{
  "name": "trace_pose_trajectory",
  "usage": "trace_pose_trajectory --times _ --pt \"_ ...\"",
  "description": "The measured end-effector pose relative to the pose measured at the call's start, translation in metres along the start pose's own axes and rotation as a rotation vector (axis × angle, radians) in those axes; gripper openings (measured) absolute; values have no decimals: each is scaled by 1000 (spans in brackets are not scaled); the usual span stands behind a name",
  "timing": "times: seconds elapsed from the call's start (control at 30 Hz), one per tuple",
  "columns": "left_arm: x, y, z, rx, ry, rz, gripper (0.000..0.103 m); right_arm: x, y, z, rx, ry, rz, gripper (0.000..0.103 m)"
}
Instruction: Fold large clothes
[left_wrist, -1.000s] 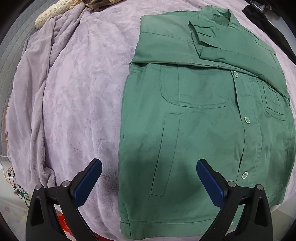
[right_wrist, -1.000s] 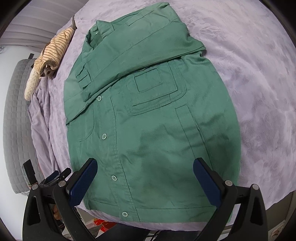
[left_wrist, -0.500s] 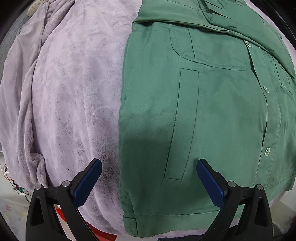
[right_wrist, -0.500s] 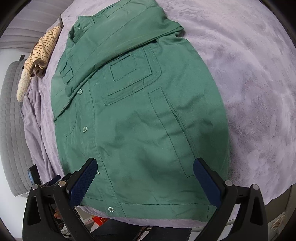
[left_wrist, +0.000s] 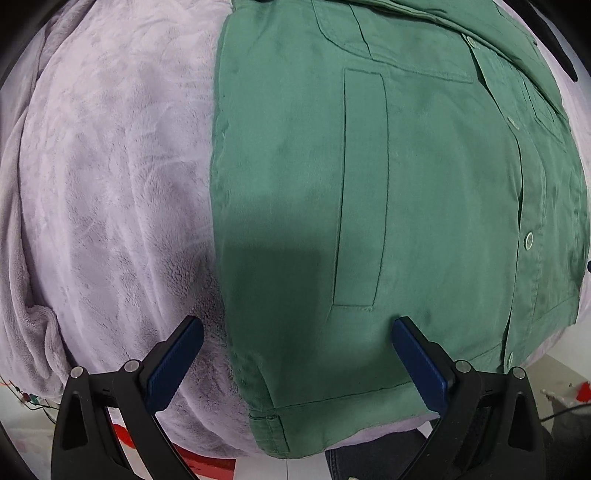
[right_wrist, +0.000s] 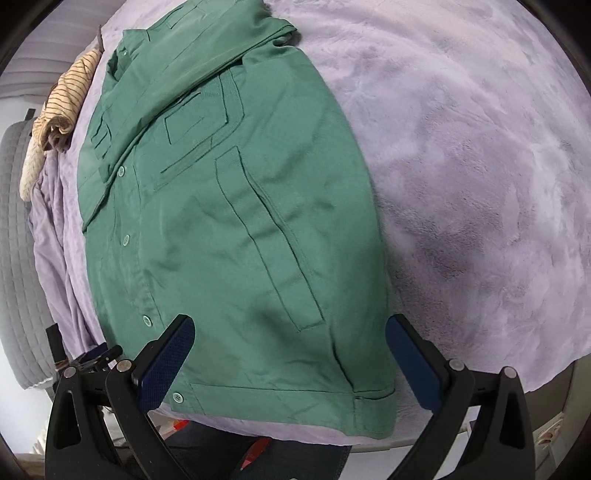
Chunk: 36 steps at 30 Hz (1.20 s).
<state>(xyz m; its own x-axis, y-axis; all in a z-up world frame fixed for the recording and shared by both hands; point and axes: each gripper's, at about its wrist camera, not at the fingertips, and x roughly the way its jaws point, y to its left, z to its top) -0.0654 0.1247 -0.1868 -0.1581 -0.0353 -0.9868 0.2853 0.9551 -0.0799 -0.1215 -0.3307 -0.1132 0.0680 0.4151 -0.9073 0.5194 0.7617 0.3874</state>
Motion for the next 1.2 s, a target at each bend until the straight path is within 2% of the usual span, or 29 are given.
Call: trace_pose_trajectory --times 0.13,0.3,0.4,0.53,0.63,0.87,0.97,1.0,1.03,1.07,1.1,1.13,1.2 --pt "12 4 -12 10 41 -57 102 -2 -22 -10 -3 12 -22 103" --pt "22 -8 -21 27 60 -86 102 18 -50 -24 44 89 -22 103" --pt "24 -16 -25 37 63 -94 102 30 -51 -29 61 128 40 103" --pt "21 -33 -27 51 58 -111 102 33 -27 -32 -5 155 197 103" --pt "23 -36 -26 64 68 -96 102 30 -13 -31 -37 158 301 103" --pt "41 -37 -20 43 77 -79 102 40 -17 -34 -18 175 264 103" --pt "36 -40 -27 43 62 -58 79 40 -18 -34 -9 170 273 103" --pt "33 -40 -27 44 57 -55 63 39 -19 -32 -9 169 272 103" --pt "30 -40 -27 42 52 -48 42 39 -18 -32 -5 168 268 101" --pt "28 -37 -26 35 51 -45 32 40 -17 -32 4 166 268 88" --pt "22 -37 -25 21 51 -71 19 40 -15 -32 14 166 277 65" --pt "18 -31 -24 -2 48 -118 13 40 -14 -32 18 172 291 11" --pt "5 -21 -23 -46 35 -220 10 37 -10 -32 18 167 325 10"
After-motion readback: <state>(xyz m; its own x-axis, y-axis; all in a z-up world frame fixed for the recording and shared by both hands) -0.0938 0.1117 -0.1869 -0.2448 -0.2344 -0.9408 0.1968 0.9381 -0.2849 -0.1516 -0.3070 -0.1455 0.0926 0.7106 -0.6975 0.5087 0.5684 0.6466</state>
